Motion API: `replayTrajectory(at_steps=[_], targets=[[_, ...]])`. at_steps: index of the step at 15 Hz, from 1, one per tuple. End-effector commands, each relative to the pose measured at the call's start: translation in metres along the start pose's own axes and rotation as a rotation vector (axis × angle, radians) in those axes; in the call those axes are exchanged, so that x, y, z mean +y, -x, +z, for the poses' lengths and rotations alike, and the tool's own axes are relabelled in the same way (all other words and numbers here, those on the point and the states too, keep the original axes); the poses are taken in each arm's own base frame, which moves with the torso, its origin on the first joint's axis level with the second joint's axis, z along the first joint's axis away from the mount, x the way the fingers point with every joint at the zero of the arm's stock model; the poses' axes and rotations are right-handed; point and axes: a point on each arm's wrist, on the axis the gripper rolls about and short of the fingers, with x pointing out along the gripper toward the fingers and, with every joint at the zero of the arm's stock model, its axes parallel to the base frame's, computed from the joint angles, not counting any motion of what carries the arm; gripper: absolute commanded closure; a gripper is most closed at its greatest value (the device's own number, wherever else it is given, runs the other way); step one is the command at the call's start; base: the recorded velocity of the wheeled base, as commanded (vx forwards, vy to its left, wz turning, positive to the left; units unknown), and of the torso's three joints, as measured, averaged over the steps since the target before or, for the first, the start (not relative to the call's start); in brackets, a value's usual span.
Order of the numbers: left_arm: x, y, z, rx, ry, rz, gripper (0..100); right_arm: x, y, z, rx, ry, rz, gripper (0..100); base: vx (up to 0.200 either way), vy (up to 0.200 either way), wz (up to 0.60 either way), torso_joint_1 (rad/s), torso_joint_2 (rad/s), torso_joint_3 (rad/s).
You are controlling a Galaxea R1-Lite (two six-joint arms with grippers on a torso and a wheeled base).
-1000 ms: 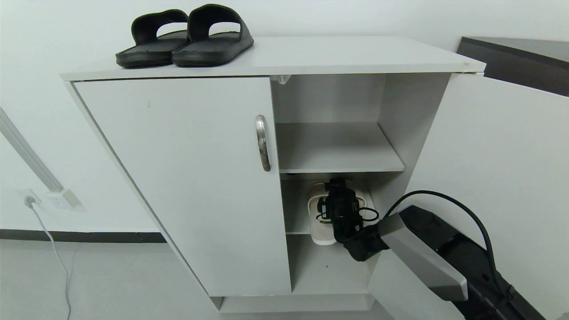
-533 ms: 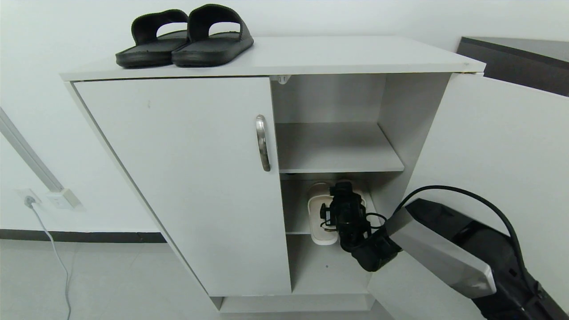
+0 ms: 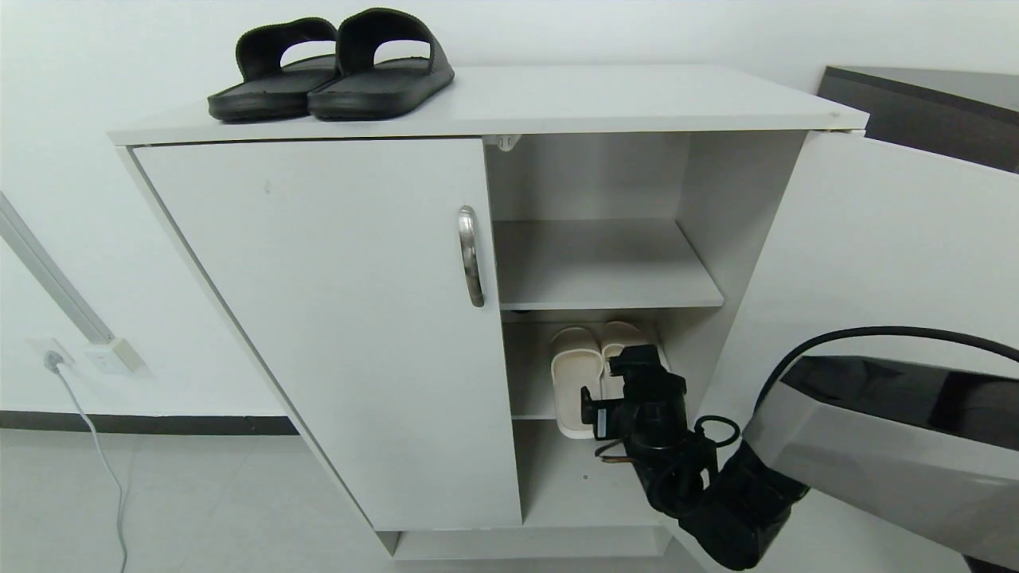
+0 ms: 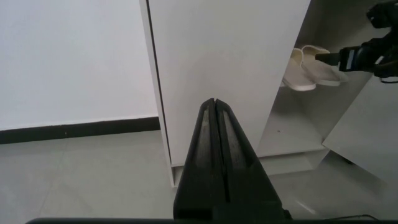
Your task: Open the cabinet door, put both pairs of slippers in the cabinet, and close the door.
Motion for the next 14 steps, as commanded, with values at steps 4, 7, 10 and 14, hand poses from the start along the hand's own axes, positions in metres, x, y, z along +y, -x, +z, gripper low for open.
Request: replayTrajectory(at_steps=[4,7,10,14], targets=[[0.0,0.0,0.0,0.001,0.0,0.002,100,-0.01,0.051,-0.005,0.015,0.016,0.055,0,0.0,0.0,0.0,0.0,0.0,0.0],[0.0,0.0,0.0,0.001,0.003,0.002,100,-0.01,0.066,-0.014,0.042,0.041,0.078,0,0.0,0.0,0.0,0.0,0.0,0.0],[0.0,0.0,0.0,0.001,0.001,0.002,100,-0.009,0.077,-0.007,0.022,0.033,0.105,0,0.0,0.0,0.0,0.0,0.0,0.0],[0.0,0.0,0.0,0.001,0.003,0.002,100,-0.007,0.079,-0.008,0.026,0.037,0.11,0,0.0,0.0,0.0,0.0,0.0,0.0]])
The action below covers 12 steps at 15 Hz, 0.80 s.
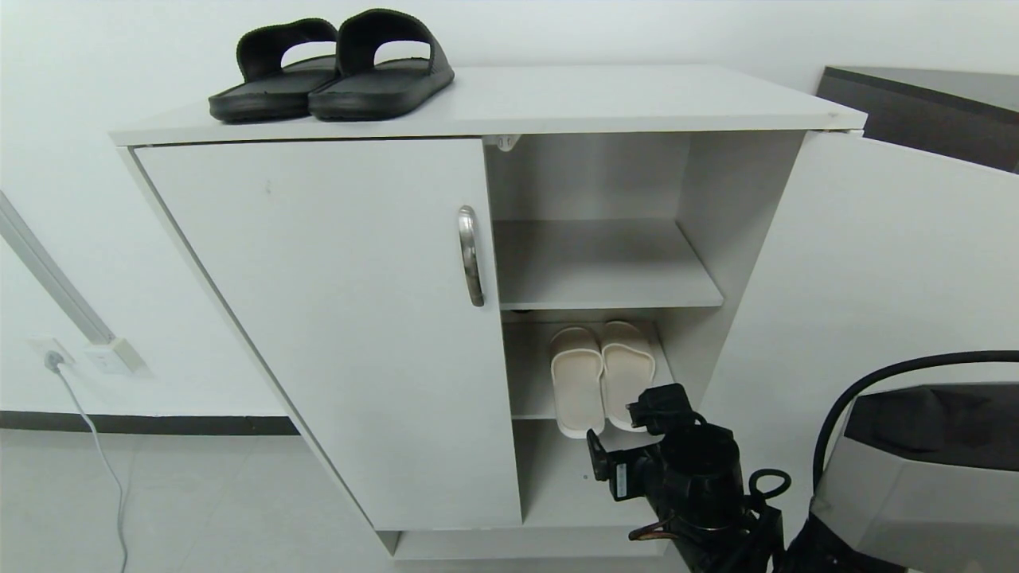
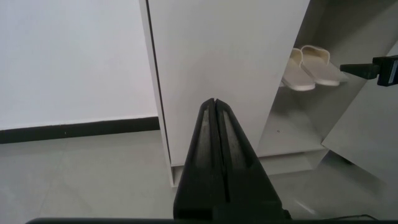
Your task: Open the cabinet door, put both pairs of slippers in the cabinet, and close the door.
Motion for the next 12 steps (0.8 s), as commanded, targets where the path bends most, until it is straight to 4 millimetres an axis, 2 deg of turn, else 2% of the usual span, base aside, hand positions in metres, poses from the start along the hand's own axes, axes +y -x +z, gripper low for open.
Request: replayTrajectory(at_steps=[1,5,12], targets=[[0.0,0.0,0.0004,-0.001,-0.001,0.0,100,0.0005,0.0003,-0.0011,0.003,0.003,0.001,0,0.0,0.0,0.0,0.0,0.0,0.0],[0.0,-0.0001,0.0,0.001,-0.001,-0.001,100,0.0005,-0.0013,-0.0039,0.008,0.006,-0.001,0,0.0,0.0,0.0,0.0,0.0,0.05],[0.0,-0.0001,0.0,0.001,0.001,0.0,100,0.0009,-0.0012,-0.0043,0.007,0.017,-0.002,0,0.0,0.0,0.0,0.0,0.0,0.194]])
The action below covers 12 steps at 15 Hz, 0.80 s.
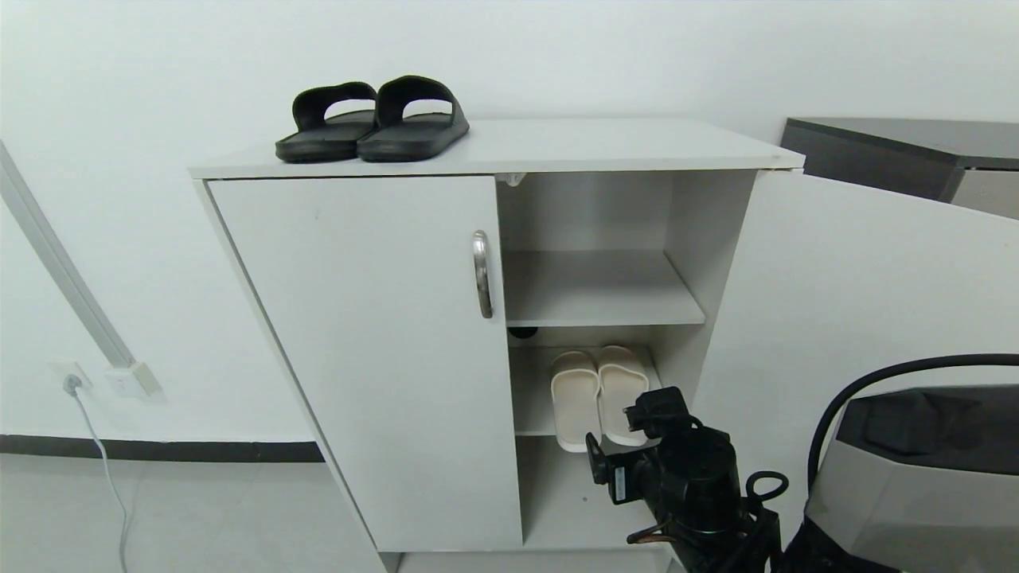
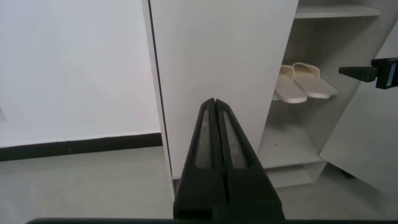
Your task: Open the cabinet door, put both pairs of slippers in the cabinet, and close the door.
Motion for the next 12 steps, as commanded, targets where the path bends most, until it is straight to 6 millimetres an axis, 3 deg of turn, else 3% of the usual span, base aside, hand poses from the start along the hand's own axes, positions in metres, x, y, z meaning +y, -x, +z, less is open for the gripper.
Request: replayTrajectory(at_steps=[1,9,12], targets=[[0.0,0.0,0.0,0.001,0.001,0.002,100,0.0,0.0,0.0,0.001,0.008,-0.002,0,0.0,0.0,0.0,0.002,0.0,0.134],[0.0,0.0,0.0,0.001,0.0,0.0,100,0.0,0.002,0.004,-0.02,-0.004,0.006,0,0.0,0.0,0.0,0.0,0.0,0.011],[0.0,0.0,0.0,0.001,0.0,0.0,100,0.003,0.019,0.011,-0.028,0.006,0.037,0,0.0,0.2,0.0,0.001,0.0,0.005]])
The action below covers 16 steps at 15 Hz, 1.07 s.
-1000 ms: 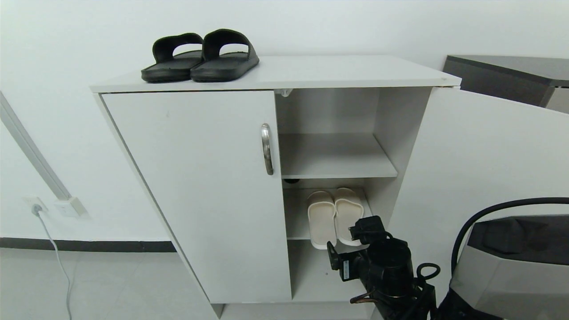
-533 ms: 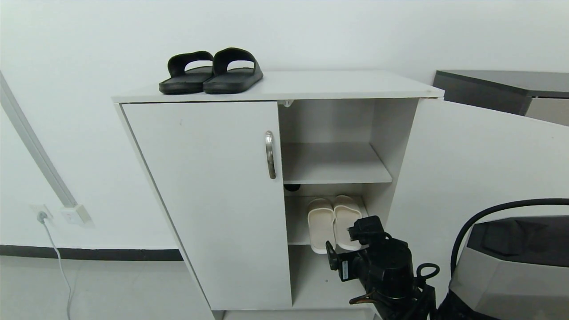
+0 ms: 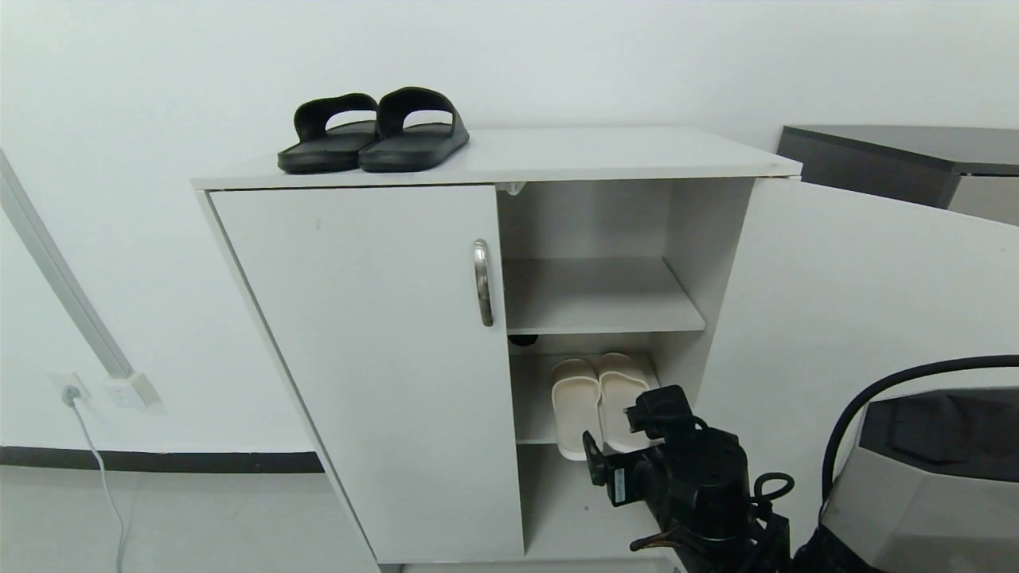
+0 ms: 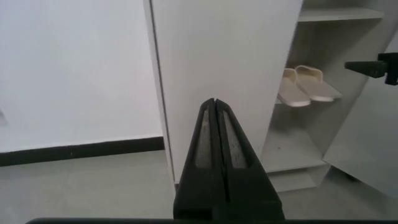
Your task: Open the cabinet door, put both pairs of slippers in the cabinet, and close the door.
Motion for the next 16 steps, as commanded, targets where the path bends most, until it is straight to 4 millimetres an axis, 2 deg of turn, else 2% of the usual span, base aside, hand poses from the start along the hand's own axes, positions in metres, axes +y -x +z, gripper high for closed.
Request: replayTrajectory(at_steps=[1,5,16], targets=[[0.0,0.0,0.0,0.001,0.001,-0.002,100,0.002,0.009,0.004,-0.007,0.004,0.018,0,0.0,0.2,0.0,0.007,0.01,-0.002],[0.0,0.0,0.0,0.001,0.001,0.0,100,0.001,0.014,0.016,-0.034,-0.011,0.025,0,0.0,0.2,0.0,0.002,0.0,0.001],[0.0,0.0,0.0,0.001,0.003,0.0,100,0.002,0.019,0.01,-0.016,0.002,0.036,0,0.0,0.2,0.0,0.004,0.0,0.002]])
